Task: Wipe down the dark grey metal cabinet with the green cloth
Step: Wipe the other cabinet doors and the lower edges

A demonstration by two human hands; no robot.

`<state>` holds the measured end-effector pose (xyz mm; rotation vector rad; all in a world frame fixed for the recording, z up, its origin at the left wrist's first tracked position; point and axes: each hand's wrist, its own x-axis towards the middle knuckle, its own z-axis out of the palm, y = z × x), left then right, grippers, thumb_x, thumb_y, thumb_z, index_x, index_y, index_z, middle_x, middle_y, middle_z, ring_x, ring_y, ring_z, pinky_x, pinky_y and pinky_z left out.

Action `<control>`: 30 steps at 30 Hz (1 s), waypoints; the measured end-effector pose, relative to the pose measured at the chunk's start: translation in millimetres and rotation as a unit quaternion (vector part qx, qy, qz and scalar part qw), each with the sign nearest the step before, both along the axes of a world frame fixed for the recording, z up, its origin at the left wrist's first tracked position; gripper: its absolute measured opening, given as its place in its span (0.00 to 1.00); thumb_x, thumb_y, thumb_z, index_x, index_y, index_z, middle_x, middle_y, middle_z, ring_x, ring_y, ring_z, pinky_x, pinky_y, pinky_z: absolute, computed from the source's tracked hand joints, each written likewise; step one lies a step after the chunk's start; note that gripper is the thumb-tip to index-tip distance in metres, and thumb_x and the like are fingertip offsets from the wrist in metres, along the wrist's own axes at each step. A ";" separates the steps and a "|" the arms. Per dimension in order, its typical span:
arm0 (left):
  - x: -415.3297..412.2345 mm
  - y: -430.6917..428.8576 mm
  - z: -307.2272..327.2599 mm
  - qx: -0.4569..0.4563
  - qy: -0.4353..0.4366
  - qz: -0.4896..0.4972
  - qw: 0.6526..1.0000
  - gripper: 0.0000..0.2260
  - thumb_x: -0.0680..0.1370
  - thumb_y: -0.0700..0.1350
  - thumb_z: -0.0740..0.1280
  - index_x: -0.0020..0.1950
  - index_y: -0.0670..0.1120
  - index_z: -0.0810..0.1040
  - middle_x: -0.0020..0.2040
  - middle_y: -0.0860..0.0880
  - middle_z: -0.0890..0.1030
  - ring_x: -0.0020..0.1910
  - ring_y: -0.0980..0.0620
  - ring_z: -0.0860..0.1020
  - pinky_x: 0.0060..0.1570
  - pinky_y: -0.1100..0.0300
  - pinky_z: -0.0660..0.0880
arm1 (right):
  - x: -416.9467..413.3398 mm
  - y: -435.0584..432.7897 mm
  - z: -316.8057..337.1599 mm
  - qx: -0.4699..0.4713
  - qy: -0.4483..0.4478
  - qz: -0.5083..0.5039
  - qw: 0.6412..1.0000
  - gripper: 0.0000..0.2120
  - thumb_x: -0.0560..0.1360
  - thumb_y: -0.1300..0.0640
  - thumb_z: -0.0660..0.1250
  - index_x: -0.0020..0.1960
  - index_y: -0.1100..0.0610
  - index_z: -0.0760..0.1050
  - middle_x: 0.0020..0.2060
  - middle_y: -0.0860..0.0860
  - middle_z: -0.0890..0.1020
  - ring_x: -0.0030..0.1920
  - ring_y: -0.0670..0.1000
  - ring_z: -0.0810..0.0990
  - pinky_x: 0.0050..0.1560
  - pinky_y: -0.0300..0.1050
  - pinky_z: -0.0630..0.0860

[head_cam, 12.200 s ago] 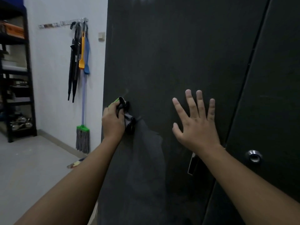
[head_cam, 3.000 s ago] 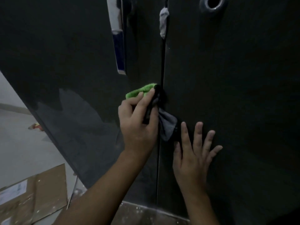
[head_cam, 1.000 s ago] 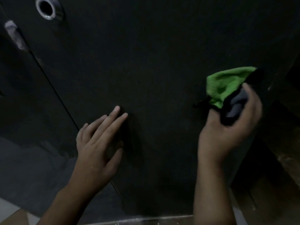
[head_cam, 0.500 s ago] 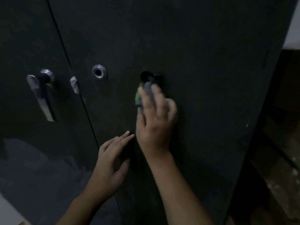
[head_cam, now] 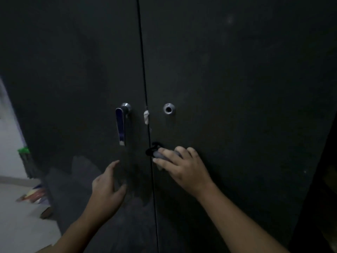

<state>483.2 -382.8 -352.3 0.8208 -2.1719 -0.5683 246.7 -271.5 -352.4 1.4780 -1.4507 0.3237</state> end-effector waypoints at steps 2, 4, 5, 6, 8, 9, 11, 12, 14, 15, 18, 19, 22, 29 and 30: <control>2.4 -7.8 22.4 -0.010 0.028 0.003 1.000 0.33 0.75 0.37 0.72 0.77 0.46 0.61 0.55 0.53 0.73 0.58 0.52 0.69 0.67 0.47 0.63 | -10.9 4.6 25.0 -0.041 0.019 -0.010 0.999 0.22 0.76 0.52 0.66 0.70 0.42 0.74 0.69 0.45 0.76 0.56 0.55 0.78 0.54 0.54 0.71; -2.0 -12.4 49.7 -0.039 0.062 -0.014 0.997 0.35 0.75 0.37 0.71 0.78 0.46 0.58 0.62 0.54 0.67 0.61 0.63 0.60 0.70 0.47 0.59 | -22.1 11.4 60.5 -0.075 0.038 -0.026 0.996 0.22 0.75 0.51 0.67 0.69 0.42 0.75 0.68 0.45 0.77 0.56 0.55 0.78 0.53 0.54 0.70; -6.6 -13.4 62.7 -0.057 0.076 -0.030 0.995 0.35 0.76 0.36 0.70 0.79 0.47 0.57 0.63 0.55 0.65 0.62 0.65 0.59 0.70 0.48 0.58 | -27.5 16.1 79.5 -0.083 0.053 -0.029 0.995 0.22 0.75 0.50 0.68 0.68 0.42 0.76 0.68 0.45 0.78 0.56 0.55 0.79 0.53 0.55 0.70; -13.0 -14.3 74.8 -0.072 0.084 -0.050 0.993 0.35 0.76 0.37 0.69 0.79 0.49 0.56 0.65 0.57 0.65 0.64 0.63 0.60 0.71 0.49 0.59 | -33.2 21.9 97.3 -0.081 0.077 -0.029 0.993 0.21 0.74 0.50 0.69 0.67 0.42 0.77 0.67 0.45 0.78 0.56 0.55 0.79 0.53 0.55 0.69; -28.0 -17.2 94.2 -0.074 0.086 -0.084 0.990 0.32 0.78 0.39 0.67 0.78 0.52 0.55 0.64 0.55 0.70 0.66 0.52 0.67 0.68 0.48 0.66 | -44.1 33.6 124.6 -0.043 0.139 -0.027 0.989 0.20 0.74 0.49 0.69 0.66 0.42 0.78 0.67 0.44 0.78 0.56 0.54 0.79 0.54 0.56 0.69; -35.1 -19.1 101.0 -0.057 0.090 -0.082 0.991 0.32 0.79 0.40 0.66 0.79 0.50 0.53 0.64 0.50 0.70 0.64 0.48 0.69 0.66 0.47 0.70 | -49.1 38.7 135.3 -0.027 0.160 -0.030 0.986 0.19 0.75 0.49 0.69 0.66 0.42 0.78 0.67 0.44 0.78 0.57 0.54 0.79 0.54 0.56 0.69; -45.2 -21.3 108.8 -0.024 0.109 -0.057 0.992 0.32 0.80 0.40 0.64 0.80 0.46 0.52 0.66 0.43 0.70 0.63 0.45 0.72 0.63 0.48 0.72 | -56.8 47.9 160.4 -0.054 0.137 -0.047 0.988 0.21 0.73 0.49 0.69 0.66 0.42 0.78 0.68 0.44 0.78 0.57 0.53 0.79 0.54 0.55 0.68; -47.8 -21.5 110.1 -0.022 0.120 -0.045 0.992 0.30 0.80 0.39 0.64 0.80 0.45 0.54 0.66 0.42 0.72 0.61 0.46 0.73 0.60 0.52 0.73 | -58.8 51.7 176.9 -0.090 0.101 -0.058 0.989 0.22 0.72 0.49 0.69 0.66 0.43 0.78 0.68 0.44 0.77 0.58 0.54 0.78 0.54 0.54 0.67; -48.7 -21.9 108.6 -0.036 0.132 -0.027 0.990 0.28 0.80 0.37 0.64 0.78 0.45 0.59 0.62 0.44 0.74 0.56 0.50 0.74 0.54 0.57 0.70 | -58.9 55.7 213.1 -0.156 0.039 -0.073 0.984 0.23 0.72 0.49 0.68 0.67 0.44 0.77 0.68 0.45 0.77 0.59 0.55 0.77 0.54 0.55 0.68; -48.1 -21.9 107.8 -0.037 0.133 -0.020 0.990 0.27 0.80 0.37 0.64 0.78 0.46 0.61 0.59 0.45 0.75 0.54 0.50 0.74 0.52 0.58 0.69 | -57.1 55.8 229.7 -0.178 0.014 -0.079 0.981 0.23 0.72 0.50 0.68 0.67 0.45 0.77 0.68 0.46 0.77 0.59 0.55 0.76 0.55 0.55 0.69; -43.7 -24.5 109.5 -0.019 0.141 -0.009 0.990 0.26 0.78 0.37 0.67 0.75 0.48 0.66 0.56 0.41 0.80 0.54 0.43 0.79 0.51 0.58 0.69 | -44.6 41.2 254.5 -0.241 -0.096 -0.066 0.964 0.24 0.73 0.53 0.68 0.69 0.46 0.75 0.69 0.46 0.75 0.61 0.56 0.73 0.57 0.55 0.69; -42.6 -24.9 111.5 -0.011 0.151 -0.012 0.988 0.26 0.77 0.36 0.69 0.74 0.48 0.69 0.55 0.42 0.81 0.53 0.44 0.79 0.51 0.60 0.69 | -39.5 33.7 253.5 -0.253 -0.116 -0.057 0.959 0.24 0.72 0.54 0.68 0.69 0.46 0.75 0.70 0.47 0.74 0.62 0.56 0.72 0.58 0.55 0.69; -40.2 -28.1 116.5 0.013 0.151 -0.009 0.988 0.22 0.76 0.34 0.71 0.68 0.47 0.75 0.48 0.50 0.79 0.43 0.59 0.75 0.41 0.70 0.68 | -32.6 22.2 235.5 -0.205 -0.076 -0.047 0.975 0.24 0.71 0.53 0.67 0.67 0.46 0.76 0.70 0.46 0.74 0.60 0.55 0.71 0.56 0.53 0.69; -45.1 -35.3 119.0 0.064 0.079 0.012 0.995 0.11 0.78 0.34 0.66 0.55 0.48 0.73 0.46 0.49 0.76 0.38 0.62 0.71 0.33 0.70 0.64 | -42.6 37.1 217.8 0.017 0.150 -0.029 0.988 0.21 0.73 0.51 0.63 0.66 0.45 0.78 0.67 0.45 0.78 0.57 0.55 0.77 0.51 0.53 0.71; -44.8 -36.2 120.4 0.066 0.073 0.010 0.995 0.11 0.78 0.34 0.66 0.54 0.49 0.71 0.46 0.49 0.75 0.38 0.61 0.72 0.32 0.69 0.64 | -43.3 37.4 229.5 0.045 0.188 -0.040 0.980 0.21 0.74 0.50 0.62 0.67 0.44 0.77 0.67 0.46 0.77 0.57 0.55 0.76 0.51 0.54 0.71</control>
